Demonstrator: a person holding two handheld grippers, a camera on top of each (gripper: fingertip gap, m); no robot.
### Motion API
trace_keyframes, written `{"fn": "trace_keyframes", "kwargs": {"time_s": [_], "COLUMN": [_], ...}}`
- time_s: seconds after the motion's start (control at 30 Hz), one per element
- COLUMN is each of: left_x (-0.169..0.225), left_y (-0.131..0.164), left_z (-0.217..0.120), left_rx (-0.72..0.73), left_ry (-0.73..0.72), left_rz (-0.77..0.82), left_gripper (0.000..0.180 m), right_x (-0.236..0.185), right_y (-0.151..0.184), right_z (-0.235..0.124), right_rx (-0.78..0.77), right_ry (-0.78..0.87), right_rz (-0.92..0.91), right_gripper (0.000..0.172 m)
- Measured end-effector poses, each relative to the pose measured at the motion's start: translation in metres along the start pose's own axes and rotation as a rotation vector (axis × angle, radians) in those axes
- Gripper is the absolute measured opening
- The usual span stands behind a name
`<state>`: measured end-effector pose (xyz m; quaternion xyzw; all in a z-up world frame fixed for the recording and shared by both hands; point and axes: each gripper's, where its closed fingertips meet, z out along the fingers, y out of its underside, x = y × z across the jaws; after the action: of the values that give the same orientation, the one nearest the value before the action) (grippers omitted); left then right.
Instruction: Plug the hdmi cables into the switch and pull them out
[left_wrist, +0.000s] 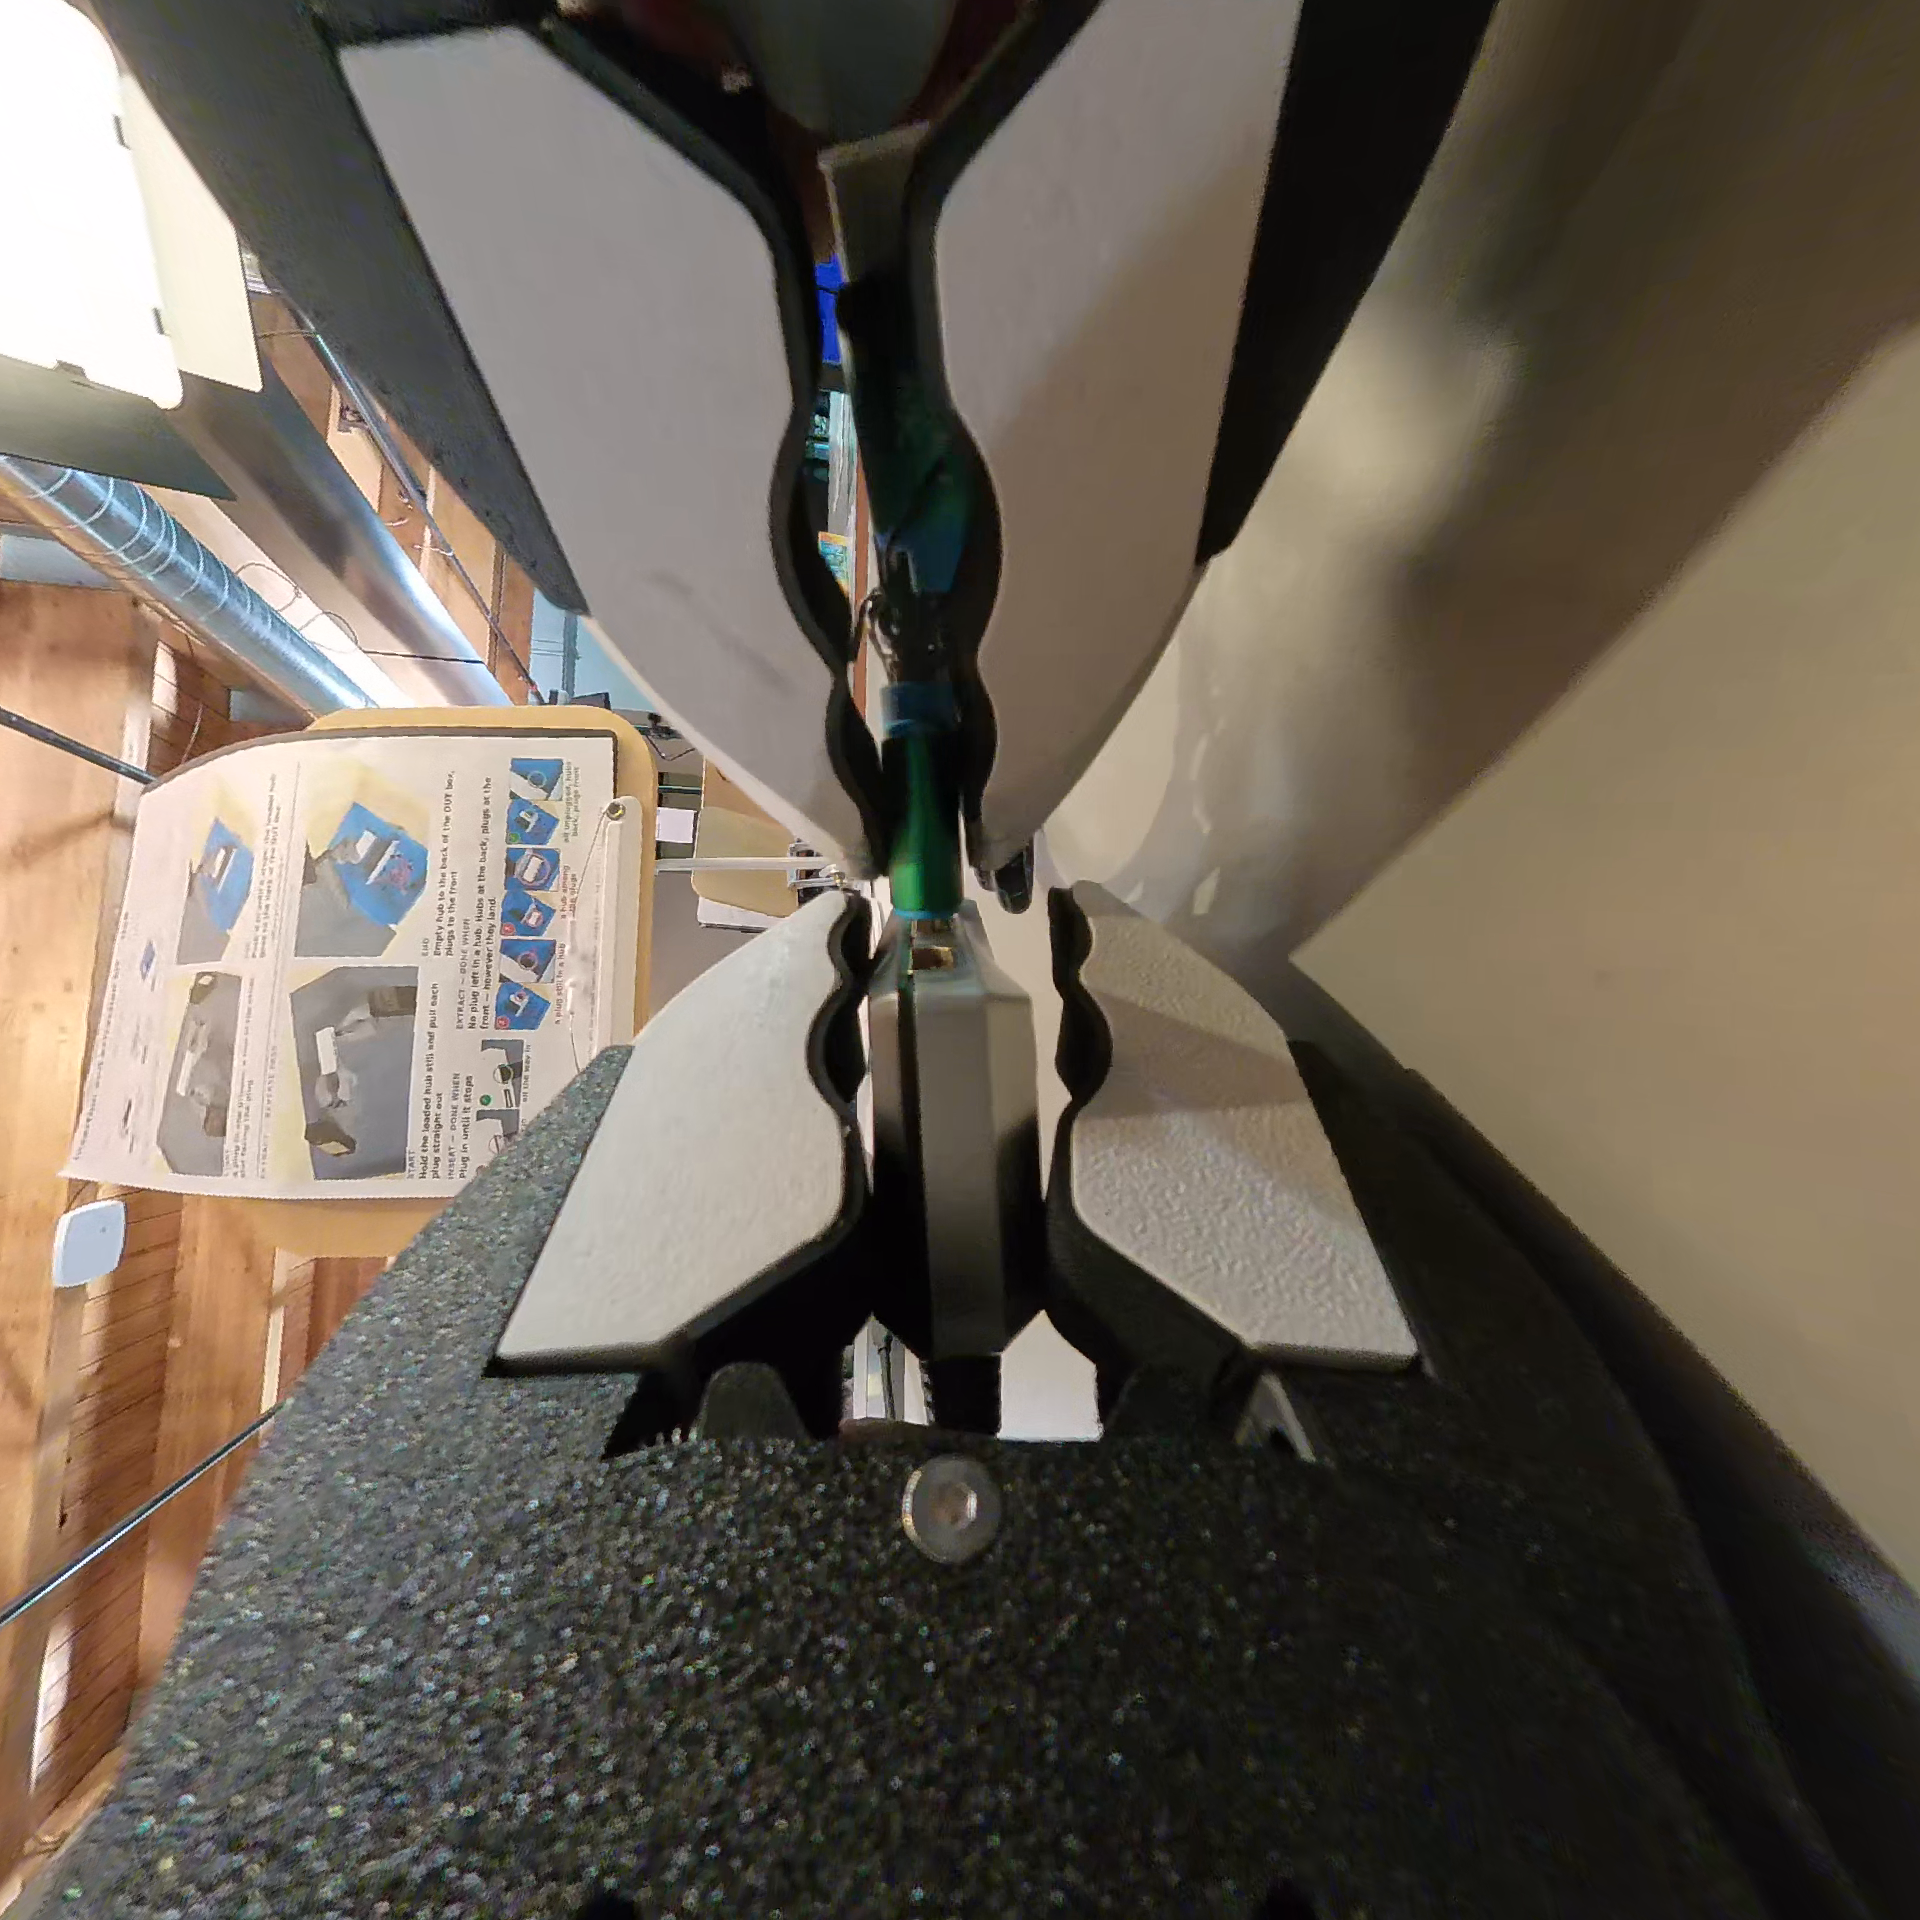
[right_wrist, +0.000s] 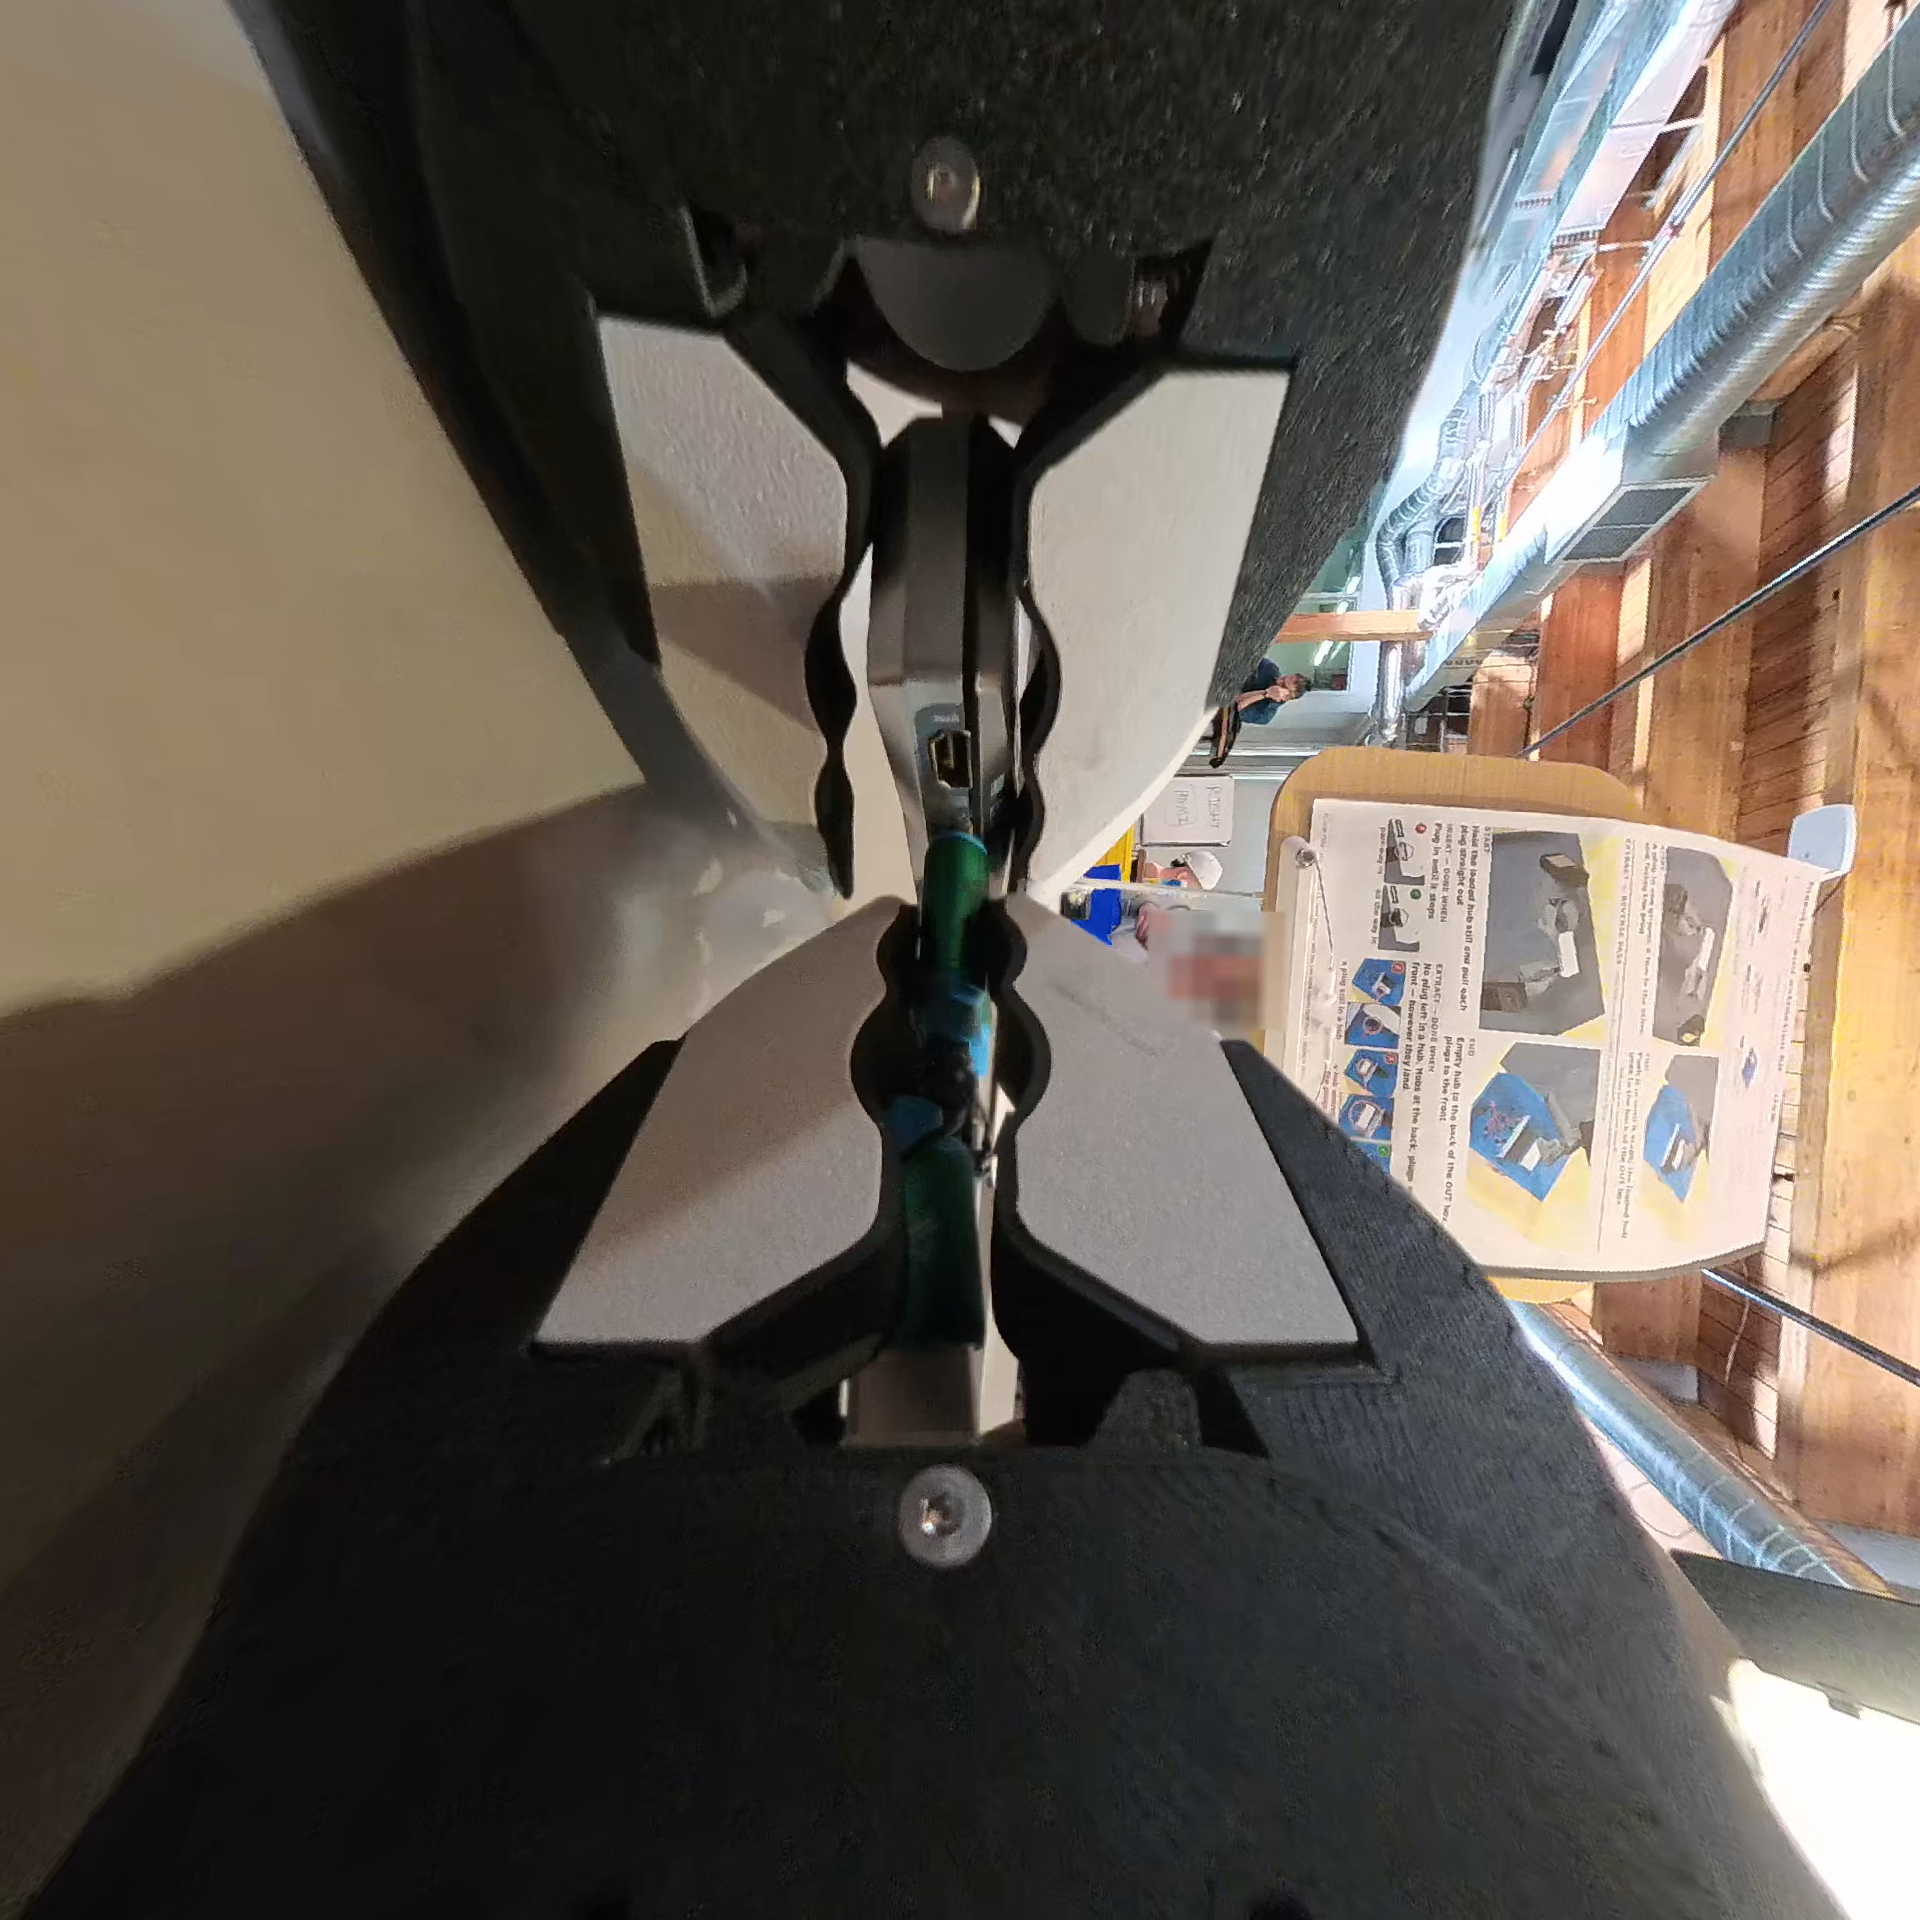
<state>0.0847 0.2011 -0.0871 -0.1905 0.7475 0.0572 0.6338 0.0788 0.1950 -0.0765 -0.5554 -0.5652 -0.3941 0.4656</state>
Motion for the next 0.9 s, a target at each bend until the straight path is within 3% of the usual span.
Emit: {"fn": "trace_keyframes", "kwargs": {"time_s": [0.57,0.9], "left_x": [0.01,0.007], "left_y": [0.0,0.005], "left_z": [-0.002,-0.001], "left_rx": [0.006,-0.041], "left_ry": [0.08,0.04], "left_rz": [-0.083,-0.027], "left_gripper": [0.036,0.036], "right_x": [-0.006,-0.005], "right_y": [-0.006,-0.009], "right_z": [-0.012,-0.02], "right_rx": [0.074,0.054], "right_ry": [-0.092,-0.07], "right_rz": [0.057,0.006], "right_gripper": [0.013,0.012]}}
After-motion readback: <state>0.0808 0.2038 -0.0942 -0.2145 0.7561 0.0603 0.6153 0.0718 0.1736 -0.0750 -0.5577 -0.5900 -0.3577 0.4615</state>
